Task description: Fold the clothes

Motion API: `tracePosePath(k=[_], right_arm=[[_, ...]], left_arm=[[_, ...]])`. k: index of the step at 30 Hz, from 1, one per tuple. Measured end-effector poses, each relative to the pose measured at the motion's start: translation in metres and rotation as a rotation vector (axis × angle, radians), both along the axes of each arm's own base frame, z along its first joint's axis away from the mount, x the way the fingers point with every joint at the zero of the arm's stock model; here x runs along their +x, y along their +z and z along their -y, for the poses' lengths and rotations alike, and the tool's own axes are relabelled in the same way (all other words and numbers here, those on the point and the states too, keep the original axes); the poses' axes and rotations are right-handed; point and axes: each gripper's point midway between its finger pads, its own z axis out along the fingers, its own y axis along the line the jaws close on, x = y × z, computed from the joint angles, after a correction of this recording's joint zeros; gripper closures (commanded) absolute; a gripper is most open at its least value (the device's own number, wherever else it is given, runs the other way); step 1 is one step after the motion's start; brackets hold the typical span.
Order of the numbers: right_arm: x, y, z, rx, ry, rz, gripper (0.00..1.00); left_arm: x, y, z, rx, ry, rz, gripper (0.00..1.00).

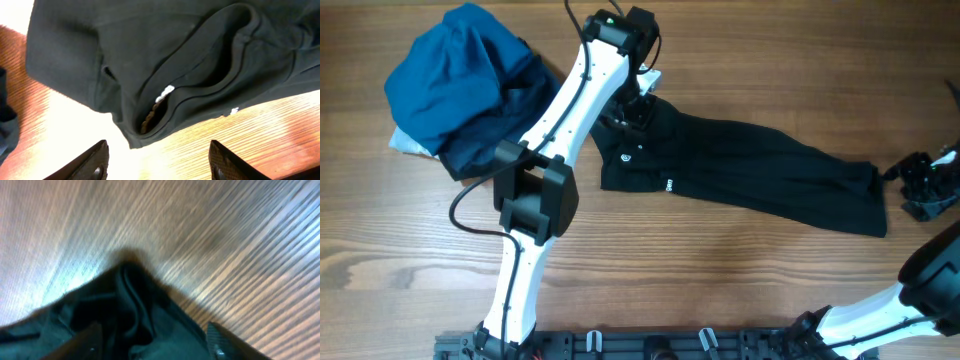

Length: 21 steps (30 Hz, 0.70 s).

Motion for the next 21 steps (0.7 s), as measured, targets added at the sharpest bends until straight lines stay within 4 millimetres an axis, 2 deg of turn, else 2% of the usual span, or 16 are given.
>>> tracePosePath(k=[6, 9, 14, 16, 17, 18, 19, 20, 21], right_arm=[[0.008, 0.002, -0.005, 0.023, 0.089, 0.062, 0.22], [0.006, -0.005, -0.014, 0.055, 0.146, 0.062, 0.14], [-0.017, -0.037, -0.04, 0.166, 0.194, -0.015, 0.13], [-0.013, -0.037, -0.04, 0.165, 0.211, 0.015, 0.18], [-0.012, -0.037, -0.041, 0.167, 0.22, 0.027, 0.31], [-0.012, -0.037, -0.043, 0.17, 0.229, 0.04, 0.53], [-0.011, -0.037, -0.045, 0.174, 0.24, 0.052, 0.82], [-0.011, -0.038, -0.048, 0.186, 0.248, 0.063, 0.96], [-0.011, -0.04, -0.052, 0.201, 0.251, 0.07, 0.96]], left_arm=[[-0.001, 0.001, -0.019, 0.018, 0.038, -0.036, 0.3], [-0.001, 0.008, -0.027, 0.018, 0.056, -0.036, 0.29], [0.005, 0.046, -0.037, -0.024, 0.08, 0.058, 0.23], [0.007, 0.071, -0.039, -0.054, 0.087, 0.127, 0.19], [0.007, 0.083, -0.04, -0.066, 0.089, 0.16, 0.18], [0.006, 0.095, -0.04, -0.079, 0.089, 0.191, 0.16], [0.006, 0.106, -0.041, -0.091, 0.09, 0.219, 0.15], [0.005, 0.114, -0.041, -0.1, 0.089, 0.241, 0.15], [0.005, 0.121, -0.041, -0.109, 0.09, 0.26, 0.15]])
